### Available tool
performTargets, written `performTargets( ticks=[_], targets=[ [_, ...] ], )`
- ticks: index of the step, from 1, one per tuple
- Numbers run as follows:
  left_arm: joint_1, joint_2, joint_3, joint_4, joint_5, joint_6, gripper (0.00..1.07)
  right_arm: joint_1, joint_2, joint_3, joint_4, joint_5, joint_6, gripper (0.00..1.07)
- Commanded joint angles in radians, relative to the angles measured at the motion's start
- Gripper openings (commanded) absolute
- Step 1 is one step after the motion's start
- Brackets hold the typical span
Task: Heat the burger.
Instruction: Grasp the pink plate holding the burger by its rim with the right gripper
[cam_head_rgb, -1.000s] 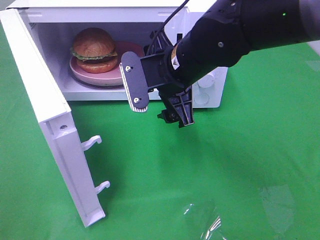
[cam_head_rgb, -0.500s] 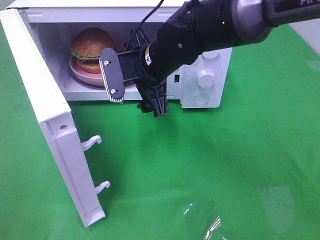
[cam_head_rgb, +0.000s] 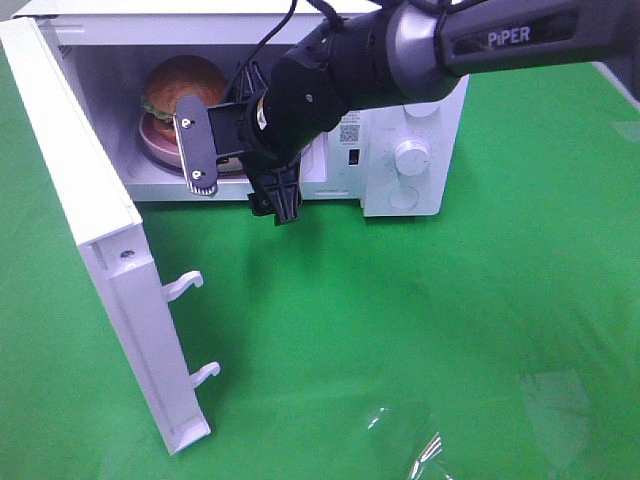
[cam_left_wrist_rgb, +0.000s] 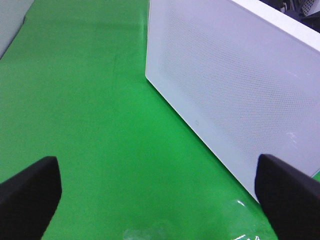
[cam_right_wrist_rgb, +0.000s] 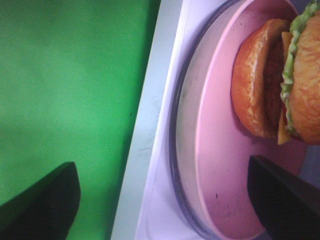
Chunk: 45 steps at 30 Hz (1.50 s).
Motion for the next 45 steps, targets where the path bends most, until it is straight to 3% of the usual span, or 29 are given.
performTargets(
  ticks=[1,25,45],
  targets=[
    [0.001,-0.006,0.003,-0.006,-0.001,0.002,0.96,0.002,0.038,-0.055,0.005,0.016,0.008,0.87],
    [0.001,-0.006,0.003,-0.005,-0.001,0.002,0.96,-0.011,0.212,-0.251,0.072,0.024,-0.009,0.83],
    [0.001,-0.006,0.003,-0.005,-0.001,0.002,0.96,-0.065,0.233,-0.258,0.083,0.016,0.008,0.78]
  ],
)
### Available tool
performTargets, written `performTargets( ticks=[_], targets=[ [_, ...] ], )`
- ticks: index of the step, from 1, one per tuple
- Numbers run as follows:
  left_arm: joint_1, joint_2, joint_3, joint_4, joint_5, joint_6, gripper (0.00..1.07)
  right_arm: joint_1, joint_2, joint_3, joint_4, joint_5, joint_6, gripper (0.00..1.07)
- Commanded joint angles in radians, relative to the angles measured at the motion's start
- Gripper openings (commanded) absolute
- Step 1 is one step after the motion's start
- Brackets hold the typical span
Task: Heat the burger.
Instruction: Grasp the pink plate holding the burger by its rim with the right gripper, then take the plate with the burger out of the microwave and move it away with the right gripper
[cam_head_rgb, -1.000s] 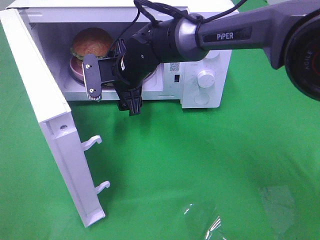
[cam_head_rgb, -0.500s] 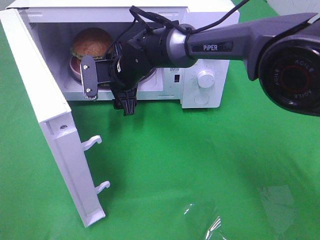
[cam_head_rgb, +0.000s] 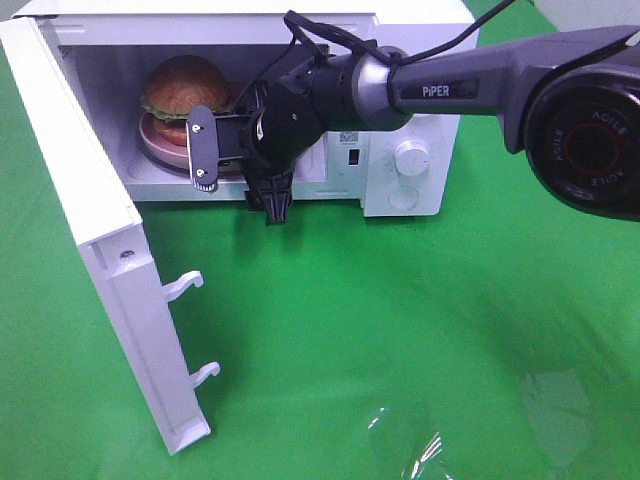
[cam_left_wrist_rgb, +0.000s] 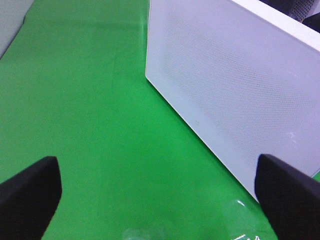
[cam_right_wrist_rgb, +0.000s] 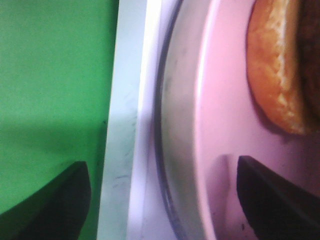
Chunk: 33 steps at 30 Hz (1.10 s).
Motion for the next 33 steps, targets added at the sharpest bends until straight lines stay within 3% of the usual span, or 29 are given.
performTargets(
  ticks=[1,5,6,7,8,9,10,11,12,13,33],
  targets=[
    [0.001,-0.006,0.003,-0.005,-0.001,0.002,0.96,-0.006,0.013,-0.01,0.011,-0.002,0.009,0.74],
    [0.001,-0.006,0.003,-0.005,-0.001,0.002,0.96,-0.006,0.013,-0.01,0.015,-0.002,0.009,0.62],
    [0.001,-0.006,0.003,-0.005,-0.001,0.002,0.96,-0.005,0.013,-0.01,0.015,-0.002,0.009,0.5],
    [0.001,-0.006,0.003,-0.005,-0.001,0.002,0.96,-0.005,0.013,-0.01,0.015,-0.002,0.009,0.5],
    [0.001,-0.006,0.003,-0.005,-0.001,0.002,0.96,0.002,0.013,-0.01,0.015,0.01,0.009,0.35],
    [0.001,-0.006,0.003,-0.005,-0.001,0.002,0.96,0.002,0.013,-0.01,0.015,0.01,0.009,0.35],
    [0.001,-0.006,0.003,-0.005,-0.001,0.002,0.96,0.003,0.013,-0.01,0.022,0.016,0.009,0.21],
    [0.001,-0.006,0.003,-0.005,-0.001,0.002,0.96,0.01,0.013,-0.01,0.031,0.017,0.009,0.13],
    [0.001,-0.006,0.003,-0.005,-0.001,0.002,0.96,0.01,0.013,-0.01,0.031,0.017,0.009,0.13],
    [0.001,-0.006,0.003,-0.005,-0.001,0.002,0.96,0.021,0.013,-0.01,0.03,0.021,0.009,0.02],
    [0.001,-0.006,0.003,-0.005,-0.001,0.002,0.96,0.11,-0.048,0.0,0.037,0.205,-0.051,0.0]
  ],
)
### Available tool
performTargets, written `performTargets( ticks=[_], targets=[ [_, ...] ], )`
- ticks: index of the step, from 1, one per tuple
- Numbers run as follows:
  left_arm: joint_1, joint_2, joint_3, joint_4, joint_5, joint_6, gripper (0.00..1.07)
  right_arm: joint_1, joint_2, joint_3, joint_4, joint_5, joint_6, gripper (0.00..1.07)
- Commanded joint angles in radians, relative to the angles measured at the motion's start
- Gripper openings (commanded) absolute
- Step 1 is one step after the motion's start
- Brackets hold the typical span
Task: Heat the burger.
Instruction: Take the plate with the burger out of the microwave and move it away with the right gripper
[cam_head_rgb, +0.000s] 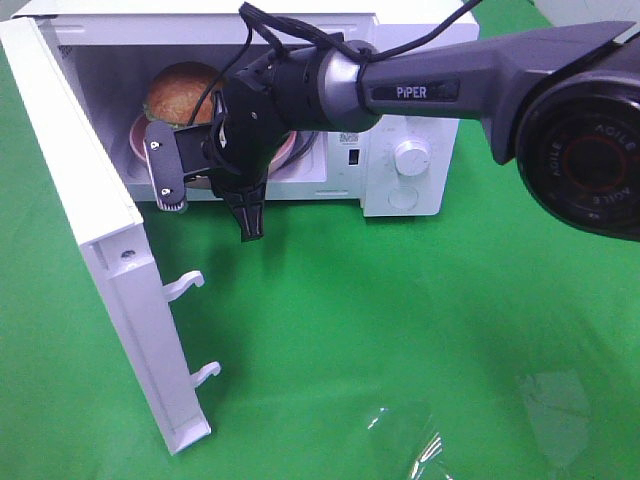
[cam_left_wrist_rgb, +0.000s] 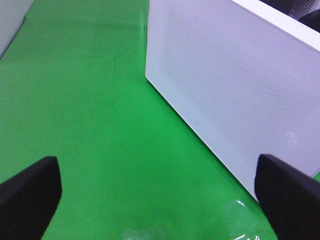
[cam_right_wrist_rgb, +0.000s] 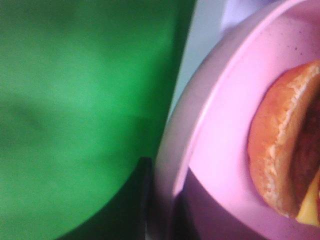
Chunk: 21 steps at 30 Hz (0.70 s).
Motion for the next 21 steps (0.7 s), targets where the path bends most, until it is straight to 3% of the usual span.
performTargets(
  ticks=[1,7,11,21],
  targets=[
    [0.001,-0.006,0.003,-0.005,-0.001,0.002,0.96,0.024,-0.035,0.035,0.011,0.058,-0.026,0.0],
    [0.001,-0.006,0.003,-0.005,-0.001,0.002,0.96,0.023,-0.091,0.108,0.002,0.027,-0.035,0.0],
    [0.001,-0.006,0.003,-0.005,-0.001,0.002,0.96,0.023,-0.185,0.249,-0.069,-0.093,-0.044,0.0],
    [0.001,-0.006,0.003,-0.005,-0.001,0.002,0.96,-0.001,-0.272,0.383,-0.129,-0.205,-0.045,0.0]
  ],
)
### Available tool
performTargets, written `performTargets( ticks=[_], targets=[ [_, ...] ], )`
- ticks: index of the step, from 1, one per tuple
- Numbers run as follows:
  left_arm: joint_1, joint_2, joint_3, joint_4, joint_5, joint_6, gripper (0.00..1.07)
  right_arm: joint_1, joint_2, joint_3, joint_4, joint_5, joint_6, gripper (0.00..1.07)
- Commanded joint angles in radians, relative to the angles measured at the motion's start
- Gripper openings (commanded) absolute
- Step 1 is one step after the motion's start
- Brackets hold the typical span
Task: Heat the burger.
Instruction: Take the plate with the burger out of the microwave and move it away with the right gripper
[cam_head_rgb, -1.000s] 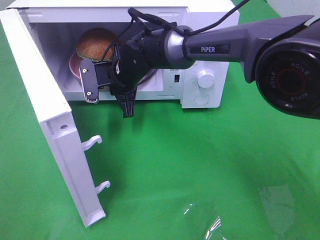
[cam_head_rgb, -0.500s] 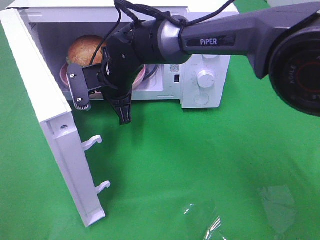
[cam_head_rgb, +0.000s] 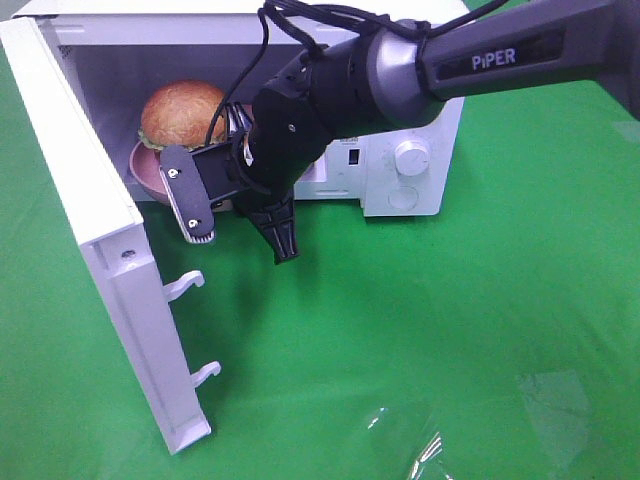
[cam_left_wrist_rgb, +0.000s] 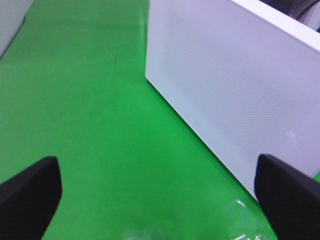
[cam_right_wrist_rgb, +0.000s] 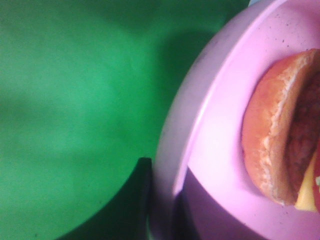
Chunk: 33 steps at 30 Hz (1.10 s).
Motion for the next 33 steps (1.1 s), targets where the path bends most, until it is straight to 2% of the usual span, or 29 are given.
performTargets(
  ticks=[1,13,25,33],
  targets=[
    [0.001,-0.006,0.003,-0.005,-0.001,0.002,0.96,-0.017,-0.066,0.06,-0.05,-0.128,-0.016,0.0],
    [0.001,-0.006,0.003,-0.005,-0.001,0.002,0.96,-0.035,-0.17,0.211,-0.103,-0.234,-0.016,0.0],
    [0.001,-0.006,0.003,-0.005,-0.001,0.002,0.96,-0.053,-0.267,0.355,-0.098,-0.278,-0.027,0.0],
    [0.001,-0.006,0.003,-0.005,-0.001,0.002,0.96,-0.049,-0.336,0.448,-0.046,-0.3,-0.027,0.0]
  ],
)
